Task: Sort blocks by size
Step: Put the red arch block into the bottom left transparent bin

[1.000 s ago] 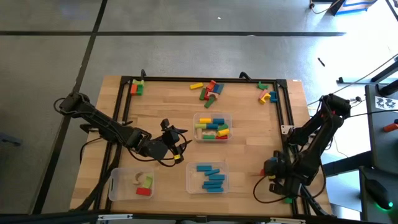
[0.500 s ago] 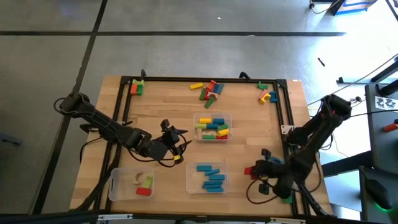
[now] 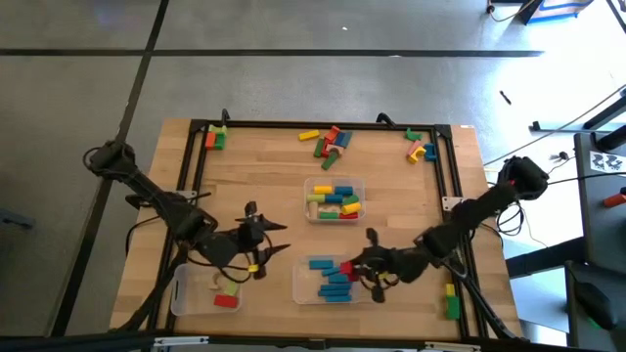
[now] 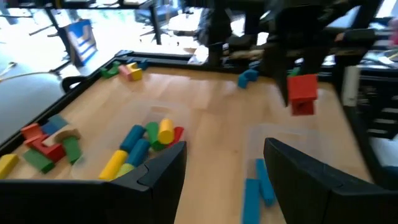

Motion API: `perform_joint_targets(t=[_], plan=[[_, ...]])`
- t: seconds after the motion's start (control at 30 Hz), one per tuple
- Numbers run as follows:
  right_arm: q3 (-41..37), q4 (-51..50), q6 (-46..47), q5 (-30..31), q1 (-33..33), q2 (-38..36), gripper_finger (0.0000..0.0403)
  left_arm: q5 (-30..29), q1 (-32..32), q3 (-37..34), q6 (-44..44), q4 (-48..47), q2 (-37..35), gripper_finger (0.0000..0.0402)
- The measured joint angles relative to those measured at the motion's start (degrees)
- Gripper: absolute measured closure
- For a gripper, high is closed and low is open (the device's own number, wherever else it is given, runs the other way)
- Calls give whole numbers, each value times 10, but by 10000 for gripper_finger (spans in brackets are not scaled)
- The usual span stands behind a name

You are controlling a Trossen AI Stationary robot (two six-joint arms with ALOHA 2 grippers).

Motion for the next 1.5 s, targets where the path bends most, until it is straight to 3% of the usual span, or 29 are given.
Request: perform_joint_targets(t=[0.23, 0.9, 1.5], plan=[[18, 165, -67, -52, -51, 76, 353, -30, -32, 0, 0, 3, -35, 192], [416, 163, -159, -98, -118, 426, 352, -46, -36, 0, 4, 25, -62, 192], [703, 183, -170, -109, -153, 647, 352, -61, -9, 0, 92, 107, -75, 192]])
